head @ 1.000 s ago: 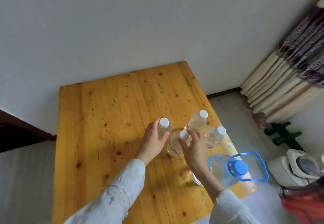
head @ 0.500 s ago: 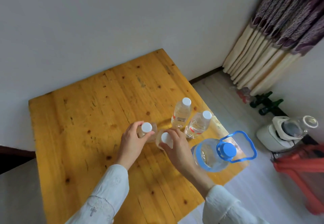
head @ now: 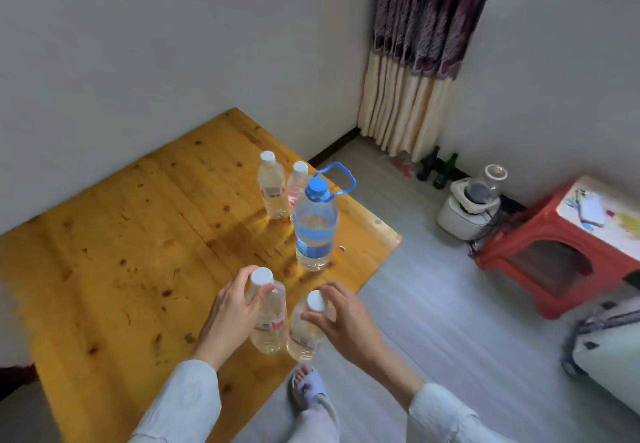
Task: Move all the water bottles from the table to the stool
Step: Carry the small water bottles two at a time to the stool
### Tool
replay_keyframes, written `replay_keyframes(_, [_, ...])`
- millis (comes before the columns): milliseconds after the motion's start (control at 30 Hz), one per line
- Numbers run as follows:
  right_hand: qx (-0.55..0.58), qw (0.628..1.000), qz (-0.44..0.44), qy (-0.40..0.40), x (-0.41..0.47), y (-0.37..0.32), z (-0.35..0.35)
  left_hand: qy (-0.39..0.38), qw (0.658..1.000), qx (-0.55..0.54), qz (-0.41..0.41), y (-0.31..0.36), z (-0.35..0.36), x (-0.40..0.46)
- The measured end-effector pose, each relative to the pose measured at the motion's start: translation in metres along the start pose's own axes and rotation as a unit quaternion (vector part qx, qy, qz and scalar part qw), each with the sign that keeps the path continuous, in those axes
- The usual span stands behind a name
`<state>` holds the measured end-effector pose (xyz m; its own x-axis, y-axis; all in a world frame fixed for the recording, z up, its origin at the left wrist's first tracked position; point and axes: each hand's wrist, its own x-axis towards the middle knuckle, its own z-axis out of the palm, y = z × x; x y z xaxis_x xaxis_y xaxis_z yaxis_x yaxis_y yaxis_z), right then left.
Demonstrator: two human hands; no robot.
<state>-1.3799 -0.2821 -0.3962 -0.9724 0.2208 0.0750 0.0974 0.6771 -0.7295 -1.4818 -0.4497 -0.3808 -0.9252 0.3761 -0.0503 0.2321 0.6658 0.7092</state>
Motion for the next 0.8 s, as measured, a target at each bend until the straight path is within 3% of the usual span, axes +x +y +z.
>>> replay_keyframes(200, [-0.025, 0.989, 0.068, 0.131, -0.142, 0.026, -0.076, -0.091, 0.989, -0.061, 0.098, 0.083, 0.055, -0.086])
replay_keyframes(367, [-0.009, 0.953, 0.160, 0.258, -0.257, 0.048, -0.150, -0.186, 0.958, -0.092, 0.198, 0.164, 0.119, -0.153])
replay_keyframes(600, [0.022, 0.844, 0.284, 0.455, -0.424, 0.078, -0.237, -0.341, 0.861, -0.080, 0.369, 0.302, 0.225, -0.239])
replay_keyframes(800, [0.014, 0.724, 0.361, 0.587, -0.572, 0.100, -0.292, -0.446, 0.762, -0.086, 0.461, 0.408, 0.326, -0.343])
